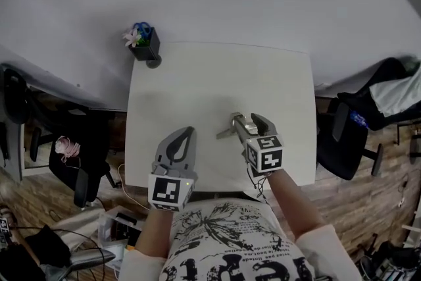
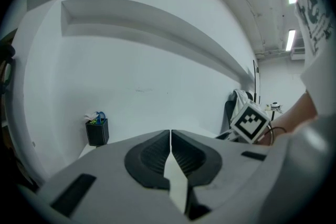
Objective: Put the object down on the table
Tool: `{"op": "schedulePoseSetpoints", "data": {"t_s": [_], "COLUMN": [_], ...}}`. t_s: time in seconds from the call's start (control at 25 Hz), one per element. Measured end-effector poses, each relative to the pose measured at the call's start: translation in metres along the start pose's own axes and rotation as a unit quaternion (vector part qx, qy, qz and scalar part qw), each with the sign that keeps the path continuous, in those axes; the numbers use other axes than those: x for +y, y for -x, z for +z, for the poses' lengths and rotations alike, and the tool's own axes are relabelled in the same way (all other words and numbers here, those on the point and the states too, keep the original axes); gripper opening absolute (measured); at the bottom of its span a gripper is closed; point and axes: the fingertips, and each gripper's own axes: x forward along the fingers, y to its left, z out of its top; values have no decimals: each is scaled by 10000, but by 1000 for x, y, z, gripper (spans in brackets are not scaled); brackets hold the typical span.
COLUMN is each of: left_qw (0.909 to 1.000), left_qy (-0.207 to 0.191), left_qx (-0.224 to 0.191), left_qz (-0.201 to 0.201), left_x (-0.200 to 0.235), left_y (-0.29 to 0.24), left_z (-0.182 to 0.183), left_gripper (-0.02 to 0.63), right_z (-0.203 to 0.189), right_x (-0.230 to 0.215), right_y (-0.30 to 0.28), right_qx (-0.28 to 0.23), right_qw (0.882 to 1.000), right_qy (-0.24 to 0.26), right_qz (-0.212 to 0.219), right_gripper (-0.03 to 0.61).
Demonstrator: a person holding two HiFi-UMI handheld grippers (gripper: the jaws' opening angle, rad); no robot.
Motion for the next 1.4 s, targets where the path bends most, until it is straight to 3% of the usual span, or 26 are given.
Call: {"op": "schedulePoseSetpoints", "data": {"t_s": [0.44,0.8,0.96,1.08,1.4], "left_qw": [9987,9946,9948,9941,9946], "left_qy": [-246,-488,-504,-646,-465], "left_qx": [-405,-798,-780,-798,-829], "left_qz": [198,443,427,350,411], "left_x": [-60,-72,-75,-84,-82], "left_y": [24,37,37,36,39], "left_z": [67,115,121,124,124], "left_gripper": [12,12,12,12,12], "right_z": [79,124,130,128,122], "right_x": [-15,-8,-3,-4,-6], "right_y": [131,210,225,225,221], "right_qx": [-1687,-3074,-3315,-3328,-3272], "right_qw": [9844,9473,9375,9375,9398], "right_qy": [-159,863,989,921,957], "right_qz": [469,269,367,430,236], "right_gripper": [-1,-8,-8,-8,-9]}}
